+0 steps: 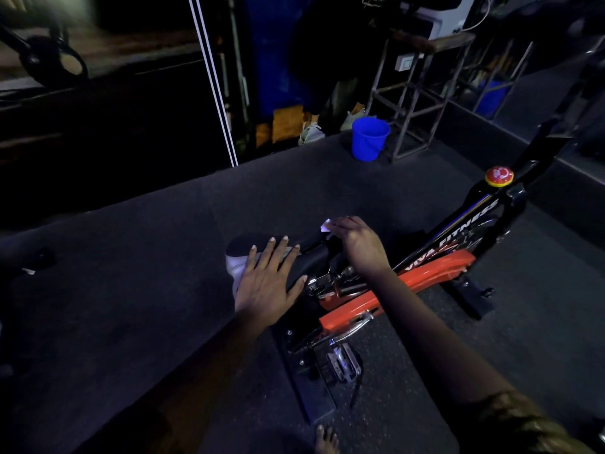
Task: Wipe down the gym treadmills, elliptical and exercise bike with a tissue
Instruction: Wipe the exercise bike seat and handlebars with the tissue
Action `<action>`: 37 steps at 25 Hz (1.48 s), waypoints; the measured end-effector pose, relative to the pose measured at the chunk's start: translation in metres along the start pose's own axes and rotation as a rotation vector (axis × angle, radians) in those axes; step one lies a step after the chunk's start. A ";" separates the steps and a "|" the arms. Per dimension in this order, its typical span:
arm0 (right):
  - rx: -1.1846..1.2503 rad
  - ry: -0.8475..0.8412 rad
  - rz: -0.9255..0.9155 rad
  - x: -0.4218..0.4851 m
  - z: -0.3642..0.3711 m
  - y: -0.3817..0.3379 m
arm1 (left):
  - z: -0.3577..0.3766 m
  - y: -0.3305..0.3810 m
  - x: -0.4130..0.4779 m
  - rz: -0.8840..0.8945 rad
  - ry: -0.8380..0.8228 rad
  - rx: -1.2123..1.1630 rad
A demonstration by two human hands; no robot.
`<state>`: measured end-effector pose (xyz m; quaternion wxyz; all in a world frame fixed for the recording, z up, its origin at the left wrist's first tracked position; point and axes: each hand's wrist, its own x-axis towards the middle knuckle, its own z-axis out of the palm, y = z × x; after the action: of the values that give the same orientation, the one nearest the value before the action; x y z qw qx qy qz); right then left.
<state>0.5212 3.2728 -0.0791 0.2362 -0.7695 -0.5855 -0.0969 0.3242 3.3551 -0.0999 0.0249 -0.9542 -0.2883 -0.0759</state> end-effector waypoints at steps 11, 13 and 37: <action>0.601 0.564 0.773 -0.040 0.027 -0.025 | -0.006 0.000 -0.001 0.020 -0.030 0.009; 0.611 0.629 0.812 -0.047 0.036 -0.047 | -0.007 -0.001 -0.002 0.053 -0.035 -0.020; 0.505 0.659 0.973 -0.040 0.048 -0.138 | 0.011 -0.085 0.010 0.437 -0.025 -0.436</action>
<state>0.3729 3.2894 -0.1033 0.5949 -0.7977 -0.0707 -0.0691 0.2866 3.4316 -0.1087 -0.1684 -0.9773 -0.0537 -0.1170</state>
